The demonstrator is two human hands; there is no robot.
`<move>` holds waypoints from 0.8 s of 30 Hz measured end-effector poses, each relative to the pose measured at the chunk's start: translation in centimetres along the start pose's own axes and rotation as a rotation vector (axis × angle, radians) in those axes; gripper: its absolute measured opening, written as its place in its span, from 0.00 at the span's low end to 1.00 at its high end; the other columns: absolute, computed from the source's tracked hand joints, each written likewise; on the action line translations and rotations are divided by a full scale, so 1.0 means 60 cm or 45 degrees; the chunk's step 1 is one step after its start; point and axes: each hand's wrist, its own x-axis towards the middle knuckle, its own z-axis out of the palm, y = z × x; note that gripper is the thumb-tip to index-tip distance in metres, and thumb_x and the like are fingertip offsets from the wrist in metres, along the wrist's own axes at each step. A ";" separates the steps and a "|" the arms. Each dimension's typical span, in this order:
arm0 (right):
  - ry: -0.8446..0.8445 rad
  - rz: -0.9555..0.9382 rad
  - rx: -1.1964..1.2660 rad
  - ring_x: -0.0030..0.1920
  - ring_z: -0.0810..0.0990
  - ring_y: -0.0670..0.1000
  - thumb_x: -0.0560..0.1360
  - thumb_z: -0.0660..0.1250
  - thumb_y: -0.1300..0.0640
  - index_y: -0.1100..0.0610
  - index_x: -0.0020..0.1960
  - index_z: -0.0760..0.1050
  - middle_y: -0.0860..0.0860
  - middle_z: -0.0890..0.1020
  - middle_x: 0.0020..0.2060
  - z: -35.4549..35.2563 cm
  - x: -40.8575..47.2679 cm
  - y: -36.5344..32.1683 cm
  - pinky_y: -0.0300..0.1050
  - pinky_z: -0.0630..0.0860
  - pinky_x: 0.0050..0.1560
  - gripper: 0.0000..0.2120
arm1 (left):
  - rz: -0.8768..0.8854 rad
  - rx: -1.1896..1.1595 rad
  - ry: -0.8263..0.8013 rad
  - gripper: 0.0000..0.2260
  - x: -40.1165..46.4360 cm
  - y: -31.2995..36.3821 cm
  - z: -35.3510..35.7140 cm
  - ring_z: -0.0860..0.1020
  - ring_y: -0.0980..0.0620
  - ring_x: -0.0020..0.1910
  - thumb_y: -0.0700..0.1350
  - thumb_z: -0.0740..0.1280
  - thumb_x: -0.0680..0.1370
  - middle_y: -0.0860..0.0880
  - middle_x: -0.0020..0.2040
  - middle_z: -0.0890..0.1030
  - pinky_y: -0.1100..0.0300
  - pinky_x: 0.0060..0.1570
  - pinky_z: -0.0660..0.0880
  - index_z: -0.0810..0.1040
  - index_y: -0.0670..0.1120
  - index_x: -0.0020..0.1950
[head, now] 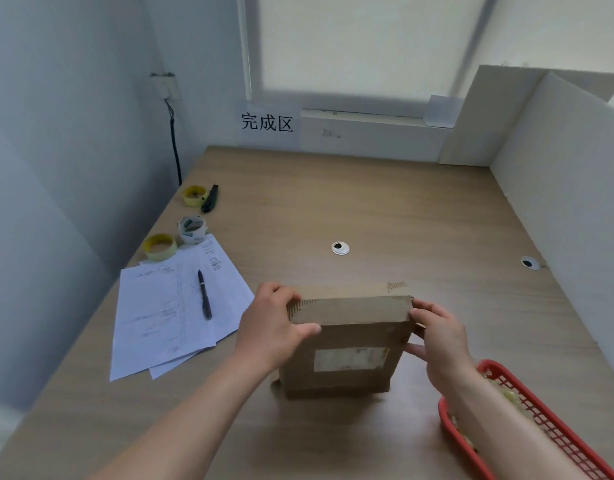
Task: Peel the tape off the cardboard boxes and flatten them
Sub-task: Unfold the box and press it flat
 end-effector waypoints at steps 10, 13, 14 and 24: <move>-0.342 0.294 -0.009 0.46 0.80 0.57 0.66 0.63 0.75 0.60 0.55 0.73 0.59 0.83 0.46 0.029 0.028 0.005 0.51 0.80 0.38 0.21 | -0.171 -0.399 -0.404 0.05 0.031 -0.053 -0.064 0.58 0.56 0.78 0.37 0.72 0.69 0.51 0.76 0.68 0.63 0.61 0.63 0.82 0.45 0.34; -0.391 0.264 -0.214 0.49 0.81 0.59 0.62 0.72 0.72 0.57 0.62 0.71 0.62 0.80 0.55 0.035 0.022 0.019 0.50 0.78 0.40 0.32 | -0.132 -0.329 -0.424 0.12 0.023 -0.068 -0.055 0.59 0.55 0.78 0.37 0.71 0.70 0.51 0.80 0.58 0.64 0.60 0.65 0.81 0.48 0.51; -0.386 0.238 -0.312 0.49 0.82 0.58 0.59 0.76 0.68 0.54 0.63 0.71 0.60 0.81 0.55 0.041 0.019 0.021 0.49 0.79 0.40 0.35 | -0.135 -0.338 -0.348 0.15 0.020 -0.068 -0.052 0.61 0.53 0.77 0.37 0.71 0.71 0.51 0.81 0.55 0.65 0.60 0.65 0.80 0.48 0.55; -0.285 0.037 -0.733 0.43 0.84 0.46 0.63 0.80 0.44 0.42 0.56 0.73 0.42 0.84 0.45 0.072 -0.005 0.026 0.38 0.76 0.33 0.25 | -0.123 -0.251 -0.215 0.48 0.030 -0.088 -0.029 0.69 0.59 0.64 0.47 0.77 0.69 0.54 0.73 0.67 0.61 0.59 0.69 0.52 0.62 0.80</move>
